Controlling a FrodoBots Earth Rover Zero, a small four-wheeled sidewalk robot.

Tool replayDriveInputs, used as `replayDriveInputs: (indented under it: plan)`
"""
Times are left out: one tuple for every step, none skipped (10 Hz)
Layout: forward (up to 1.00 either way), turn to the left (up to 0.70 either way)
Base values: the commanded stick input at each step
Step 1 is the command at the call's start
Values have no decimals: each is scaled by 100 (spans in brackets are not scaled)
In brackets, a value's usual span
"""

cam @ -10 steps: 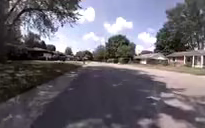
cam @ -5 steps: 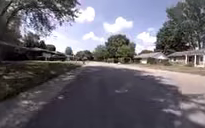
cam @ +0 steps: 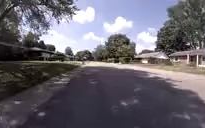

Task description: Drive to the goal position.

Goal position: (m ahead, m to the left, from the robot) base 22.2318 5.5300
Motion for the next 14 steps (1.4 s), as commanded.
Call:
replayDriveInputs:
  plan:
    - [100, 1]
    - [100, 2]
    - [100, 3]
    - [100, 4]
    - [100, 6]
    - [100, 3]
    - [100, 3]
    - [100, 3]
    - [100, 3]
    - [100, 3]
    - [100, 3]
    - [100, 3]
    - [100, 3]
    - [100, 3]
